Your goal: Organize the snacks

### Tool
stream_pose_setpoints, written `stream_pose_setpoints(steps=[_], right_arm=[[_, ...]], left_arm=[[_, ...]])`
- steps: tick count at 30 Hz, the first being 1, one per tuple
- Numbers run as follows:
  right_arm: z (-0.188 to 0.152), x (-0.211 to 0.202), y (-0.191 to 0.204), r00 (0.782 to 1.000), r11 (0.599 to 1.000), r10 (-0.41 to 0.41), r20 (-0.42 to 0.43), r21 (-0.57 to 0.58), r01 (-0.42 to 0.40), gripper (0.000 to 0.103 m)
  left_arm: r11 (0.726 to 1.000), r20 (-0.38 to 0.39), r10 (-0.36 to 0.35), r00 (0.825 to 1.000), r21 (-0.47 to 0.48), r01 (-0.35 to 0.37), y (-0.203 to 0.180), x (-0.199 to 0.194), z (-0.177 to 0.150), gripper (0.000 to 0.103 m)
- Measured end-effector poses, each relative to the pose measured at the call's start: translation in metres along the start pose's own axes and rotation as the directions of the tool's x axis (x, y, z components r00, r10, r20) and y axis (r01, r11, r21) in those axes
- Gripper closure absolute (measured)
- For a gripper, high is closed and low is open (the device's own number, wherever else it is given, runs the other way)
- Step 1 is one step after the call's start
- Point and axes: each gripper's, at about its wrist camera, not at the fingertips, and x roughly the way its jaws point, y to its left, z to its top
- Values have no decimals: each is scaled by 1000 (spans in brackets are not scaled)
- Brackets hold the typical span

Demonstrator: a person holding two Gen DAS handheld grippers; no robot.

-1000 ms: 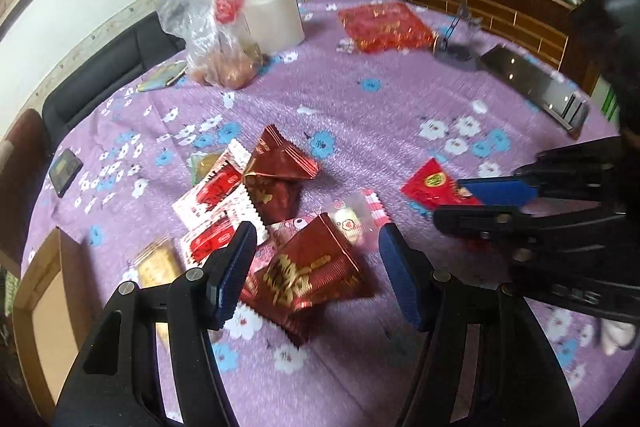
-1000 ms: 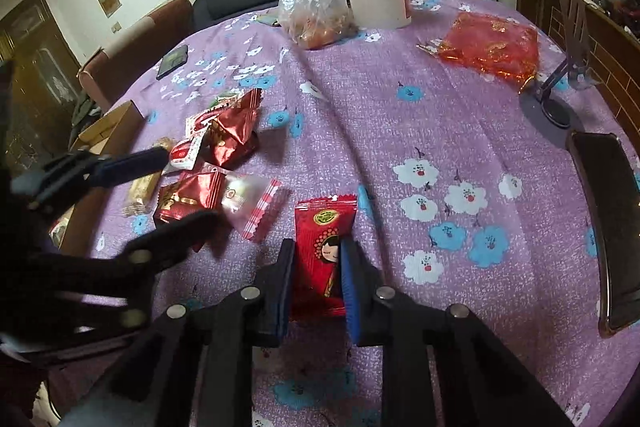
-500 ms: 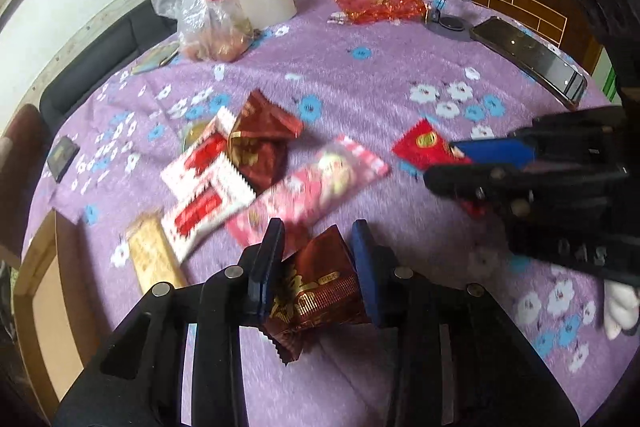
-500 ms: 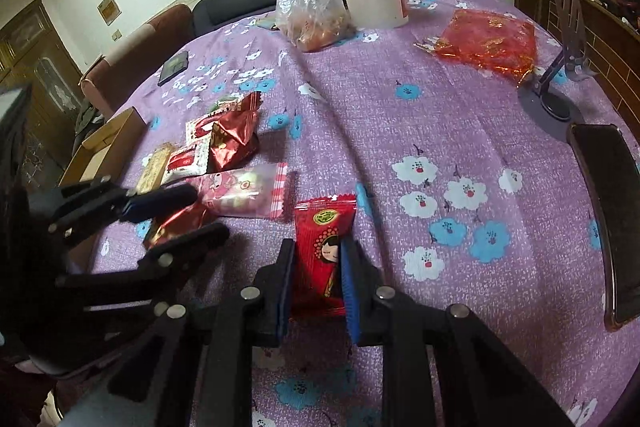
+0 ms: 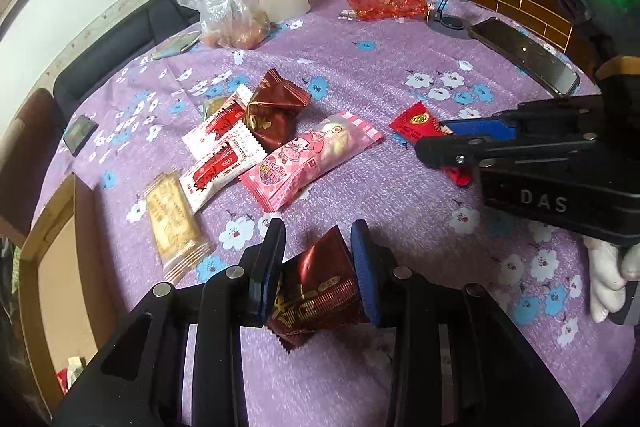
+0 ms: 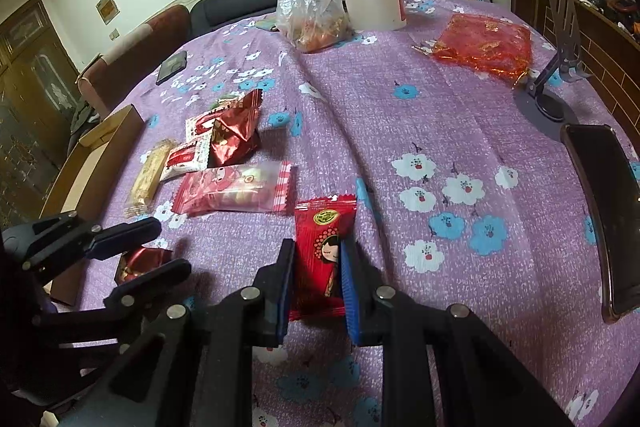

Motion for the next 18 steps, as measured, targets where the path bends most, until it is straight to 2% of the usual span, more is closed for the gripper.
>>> stream_pose_setpoints(steps=[1, 2, 3, 11, 13, 15, 18], right_arm=[[-1, 0, 1, 1000, 1000, 1, 0, -1, -1, 79], [-1, -1, 1, 1000, 1000, 2, 1, -2, -2, 79], [-2, -1, 2, 1000, 1000, 4, 2, -4, -4, 79], [-10, -5, 10, 999, 999, 36, 14, -5, -35, 80], [-12, -6, 13, 999, 999, 35, 17, -6, -35, 80], [-15, -7, 11, 998, 998, 59, 13, 17, -60, 80], [-18, -10, 4, 995, 993, 102, 11, 65, -103, 80]], left_arm=[[1000, 7, 5, 1000, -1, -5, -1, -4, -1, 71], [1000, 13, 11, 1000, 0, -11, -1, -7, -1, 84], [1000, 14, 11, 1000, 1, -11, -1, -10, -2, 87], [999, 79, -2, 997, -53, 6, 9, -44, -15, 87], [995, 97, -40, 994, -85, 48, 18, -51, -18, 87], [982, 115, -109, 987, -144, 125, 33, -59, -22, 87], [945, 134, -198, 971, -236, 226, 55, -62, -25, 87]])
